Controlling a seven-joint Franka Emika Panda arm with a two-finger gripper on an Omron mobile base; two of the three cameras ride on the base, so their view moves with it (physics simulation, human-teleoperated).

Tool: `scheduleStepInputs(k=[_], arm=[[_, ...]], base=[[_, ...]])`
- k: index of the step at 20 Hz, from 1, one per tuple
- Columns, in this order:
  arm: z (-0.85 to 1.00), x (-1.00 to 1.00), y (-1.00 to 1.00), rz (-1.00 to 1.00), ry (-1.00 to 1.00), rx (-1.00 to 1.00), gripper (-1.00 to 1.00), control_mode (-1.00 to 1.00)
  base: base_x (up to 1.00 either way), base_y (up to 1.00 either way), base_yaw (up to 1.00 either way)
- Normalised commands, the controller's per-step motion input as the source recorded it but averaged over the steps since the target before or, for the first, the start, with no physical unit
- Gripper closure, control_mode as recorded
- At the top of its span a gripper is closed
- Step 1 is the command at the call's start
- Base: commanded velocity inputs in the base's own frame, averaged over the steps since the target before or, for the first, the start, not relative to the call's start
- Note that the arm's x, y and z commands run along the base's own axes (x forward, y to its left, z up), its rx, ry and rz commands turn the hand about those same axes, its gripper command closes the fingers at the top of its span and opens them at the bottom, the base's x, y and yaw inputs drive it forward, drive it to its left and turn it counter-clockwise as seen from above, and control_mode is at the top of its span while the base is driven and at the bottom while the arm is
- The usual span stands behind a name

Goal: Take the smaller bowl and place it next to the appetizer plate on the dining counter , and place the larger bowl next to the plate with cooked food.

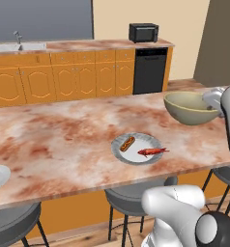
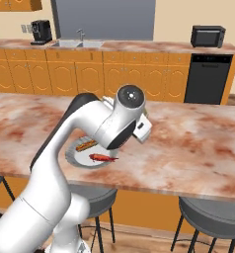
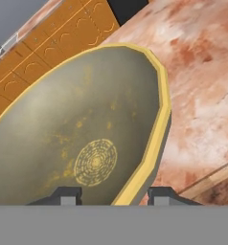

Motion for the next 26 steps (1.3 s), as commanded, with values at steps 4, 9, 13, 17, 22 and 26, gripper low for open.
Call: scheduleStepInputs(k=[4,9,13,17,22,26], arm=[[-0.24,0.32,-0.29,0.0,0.0,0.0,1.0,-1.0],[-0.29,0.15,-0.36,0.0,0.0,-0.03,1.0,-1.0],[-0.34,0.11,-0.22,0.0,0.0,-0.06,1.0,-1.0],[-0.39,0.14,-0.05,0.0,0.0,-0.08,1.0,-1.0],[-0.34,0.23,0.0,0.0,0.0,-0.07,1.0,-1.0],[-0.3,0.25,0.0,0.0,0.0,-0.05,1.0,-1.0]], base=[[0.0,0.0,0.0],[0.0,0.0,0.0],[0.0,0.0,0.0],[0.0,0.0,0.0],[0.0,0.0,0.0],[0.0,0.0,0.0]])
